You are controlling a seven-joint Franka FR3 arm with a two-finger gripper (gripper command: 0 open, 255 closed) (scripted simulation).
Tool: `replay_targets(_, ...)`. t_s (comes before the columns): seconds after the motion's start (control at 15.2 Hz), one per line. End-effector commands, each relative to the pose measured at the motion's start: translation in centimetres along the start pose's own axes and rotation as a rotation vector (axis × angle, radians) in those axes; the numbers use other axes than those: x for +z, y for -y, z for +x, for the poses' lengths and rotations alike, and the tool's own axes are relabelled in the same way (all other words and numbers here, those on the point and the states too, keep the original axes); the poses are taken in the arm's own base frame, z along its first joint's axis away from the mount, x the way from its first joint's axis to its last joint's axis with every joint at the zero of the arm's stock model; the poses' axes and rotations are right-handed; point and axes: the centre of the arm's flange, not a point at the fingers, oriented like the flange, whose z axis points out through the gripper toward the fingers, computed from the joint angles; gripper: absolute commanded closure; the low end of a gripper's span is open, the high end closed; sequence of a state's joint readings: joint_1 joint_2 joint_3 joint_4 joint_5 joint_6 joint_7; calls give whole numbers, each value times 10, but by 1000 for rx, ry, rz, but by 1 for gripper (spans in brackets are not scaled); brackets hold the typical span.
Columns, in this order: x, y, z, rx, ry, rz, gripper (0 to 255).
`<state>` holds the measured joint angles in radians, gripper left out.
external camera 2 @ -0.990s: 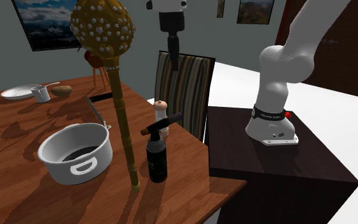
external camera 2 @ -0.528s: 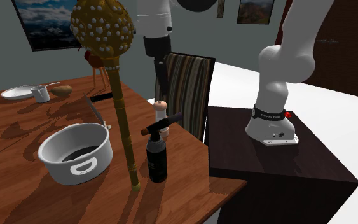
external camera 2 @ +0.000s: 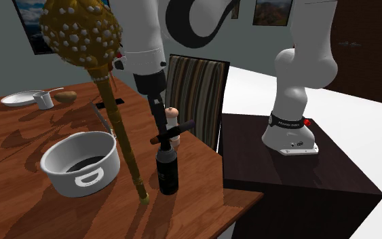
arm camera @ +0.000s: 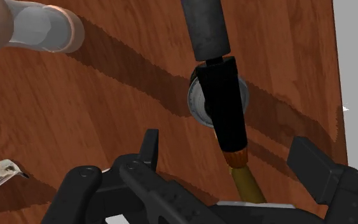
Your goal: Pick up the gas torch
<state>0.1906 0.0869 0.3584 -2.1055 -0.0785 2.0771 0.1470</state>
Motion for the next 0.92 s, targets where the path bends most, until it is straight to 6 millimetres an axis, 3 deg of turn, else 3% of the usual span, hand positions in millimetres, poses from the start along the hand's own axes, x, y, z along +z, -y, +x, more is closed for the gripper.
replay_targets(0.0,15,13,13,-30,5,0,0)
replay_targets(0.59,55,15,17,-30,5,0,0)
replay_targets(0.66,56,15,17,-30,5,0,255)
replay_targets(0.86,56,15,17,-30,5,0,255)
